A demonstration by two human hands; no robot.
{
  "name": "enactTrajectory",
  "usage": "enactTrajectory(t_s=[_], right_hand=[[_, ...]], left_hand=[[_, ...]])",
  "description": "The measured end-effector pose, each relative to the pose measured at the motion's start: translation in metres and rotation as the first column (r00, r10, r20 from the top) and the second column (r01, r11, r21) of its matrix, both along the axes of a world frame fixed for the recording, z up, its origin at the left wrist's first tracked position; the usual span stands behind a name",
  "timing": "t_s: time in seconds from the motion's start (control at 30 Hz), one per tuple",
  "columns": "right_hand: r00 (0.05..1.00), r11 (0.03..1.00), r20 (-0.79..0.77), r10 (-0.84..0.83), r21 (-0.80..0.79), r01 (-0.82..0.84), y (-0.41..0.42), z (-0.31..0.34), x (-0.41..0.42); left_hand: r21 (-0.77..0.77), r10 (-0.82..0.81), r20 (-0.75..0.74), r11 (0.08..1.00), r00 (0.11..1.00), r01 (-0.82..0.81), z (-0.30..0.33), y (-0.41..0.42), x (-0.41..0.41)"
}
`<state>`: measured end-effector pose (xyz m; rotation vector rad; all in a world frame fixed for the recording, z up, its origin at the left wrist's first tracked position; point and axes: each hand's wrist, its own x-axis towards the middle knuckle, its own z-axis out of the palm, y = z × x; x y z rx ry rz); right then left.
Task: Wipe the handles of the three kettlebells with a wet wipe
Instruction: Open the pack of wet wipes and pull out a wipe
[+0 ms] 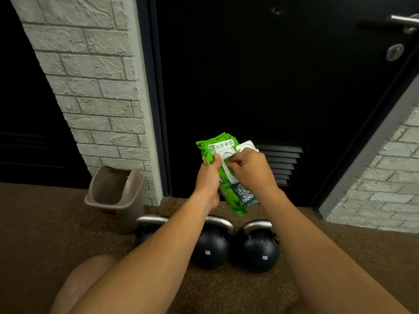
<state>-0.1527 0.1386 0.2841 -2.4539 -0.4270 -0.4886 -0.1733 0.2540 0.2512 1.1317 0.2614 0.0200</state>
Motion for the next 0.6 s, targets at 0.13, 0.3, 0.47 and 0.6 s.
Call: enactTrajectory(t_s=[0.13, 0.3, 0.47, 0.6], right_hand=[[0.999, 0.993, 0.021, -0.039, -0.109, 0.041, 0.005, -0.001, -0.002], [0.991, 0.990, -0.081, -0.109, -0.104, 0.100, 0.011, 0.002, -0.003], [0.963, 0.993, -0.259, -0.080, 0.063, 0.099, 0.004, 0.006, -0.002], [0.954, 0.978, -0.291, -0.069, 0.167, 0.122, 0.001, 0.011, -0.004]], left_hand=[[0.037, 0.006, -0.020, 0.999, 1.000, -0.005, -0.002, -0.002, -0.002], [0.058, 0.012, -0.022, 0.998, 1.000, -0.010, -0.001, -0.002, -0.004], [0.050, 0.000, -0.016, 0.999, 1.000, 0.001, 0.002, 0.001, -0.006], [0.058, -0.009, -0.013, 0.998, 1.000, 0.010, 0.005, 0.001, -0.008]])
